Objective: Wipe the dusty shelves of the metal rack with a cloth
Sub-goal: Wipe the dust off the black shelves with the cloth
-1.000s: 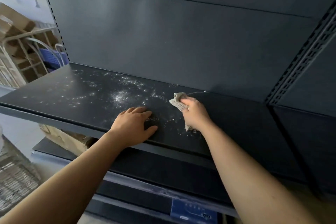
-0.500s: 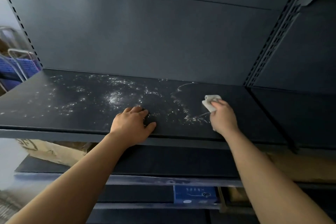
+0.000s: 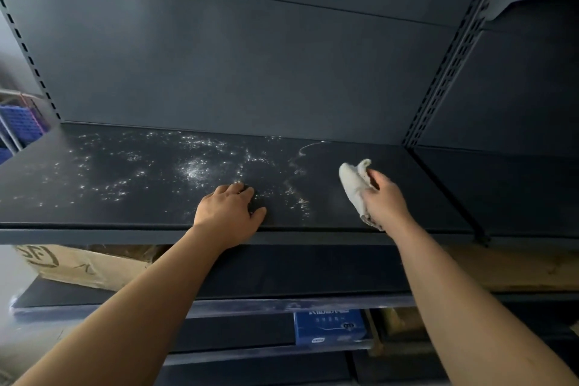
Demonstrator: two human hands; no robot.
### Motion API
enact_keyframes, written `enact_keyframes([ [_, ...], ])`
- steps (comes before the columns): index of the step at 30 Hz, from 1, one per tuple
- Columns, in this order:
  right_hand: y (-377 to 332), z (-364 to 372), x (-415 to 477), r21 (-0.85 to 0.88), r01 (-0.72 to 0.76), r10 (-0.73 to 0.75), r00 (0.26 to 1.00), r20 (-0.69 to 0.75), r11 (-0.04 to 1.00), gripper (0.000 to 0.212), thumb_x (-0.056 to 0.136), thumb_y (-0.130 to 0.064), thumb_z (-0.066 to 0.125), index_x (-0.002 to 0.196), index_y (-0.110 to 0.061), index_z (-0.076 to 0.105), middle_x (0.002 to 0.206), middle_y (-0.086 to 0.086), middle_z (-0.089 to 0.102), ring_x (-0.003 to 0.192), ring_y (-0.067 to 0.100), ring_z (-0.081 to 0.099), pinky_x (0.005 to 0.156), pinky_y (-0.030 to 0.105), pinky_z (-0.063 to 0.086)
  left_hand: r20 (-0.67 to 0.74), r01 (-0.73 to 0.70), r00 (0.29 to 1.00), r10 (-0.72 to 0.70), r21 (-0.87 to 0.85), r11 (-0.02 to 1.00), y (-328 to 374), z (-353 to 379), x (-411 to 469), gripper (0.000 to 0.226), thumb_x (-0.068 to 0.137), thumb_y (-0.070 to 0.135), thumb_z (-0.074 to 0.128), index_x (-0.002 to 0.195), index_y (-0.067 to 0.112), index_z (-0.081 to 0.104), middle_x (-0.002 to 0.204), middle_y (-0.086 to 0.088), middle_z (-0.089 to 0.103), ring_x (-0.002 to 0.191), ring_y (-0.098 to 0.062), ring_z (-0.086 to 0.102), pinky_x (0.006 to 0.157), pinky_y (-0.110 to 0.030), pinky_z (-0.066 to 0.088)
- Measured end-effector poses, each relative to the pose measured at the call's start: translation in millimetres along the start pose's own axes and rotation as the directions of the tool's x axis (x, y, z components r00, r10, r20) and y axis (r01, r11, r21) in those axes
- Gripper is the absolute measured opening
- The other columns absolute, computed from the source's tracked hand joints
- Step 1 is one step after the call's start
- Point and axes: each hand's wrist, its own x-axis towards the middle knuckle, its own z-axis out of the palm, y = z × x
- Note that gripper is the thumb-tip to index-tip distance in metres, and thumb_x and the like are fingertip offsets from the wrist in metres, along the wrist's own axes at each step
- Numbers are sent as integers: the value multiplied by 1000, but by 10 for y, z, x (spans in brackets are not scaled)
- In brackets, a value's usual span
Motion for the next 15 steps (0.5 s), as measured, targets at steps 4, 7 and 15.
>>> enact_keyframes([
  [4,156,-87,16,-334,67,-103,991,-91,940,67,86,-3,47,144,-32,30,142,6,42,125,29,41,103,42,39,22,-4,1000,4,20,1000,6,-43,32,61,93,57,36,143,23,38,151,4,34,137,-22,32,104,-39,37],
  [7,150,29,-34,-456,194,-217,976,1,869,61,84,2,39,131,-36,46,125,9,53,108,30,49,83,40,48,41,-2,999,2,16,1000,18,-79,72,59,91,56,40,139,22,44,147,4,39,134,-22,37,102,-39,39],
  [15,209,178,-49,-449,374,-370,924,100,812,44,93,-23,45,136,-30,46,136,2,52,116,28,50,92,38,46,40,-42,998,41,33,999,171,-86,347,61,93,54,39,144,21,36,151,2,35,138,-24,33,107,-40,34],
])
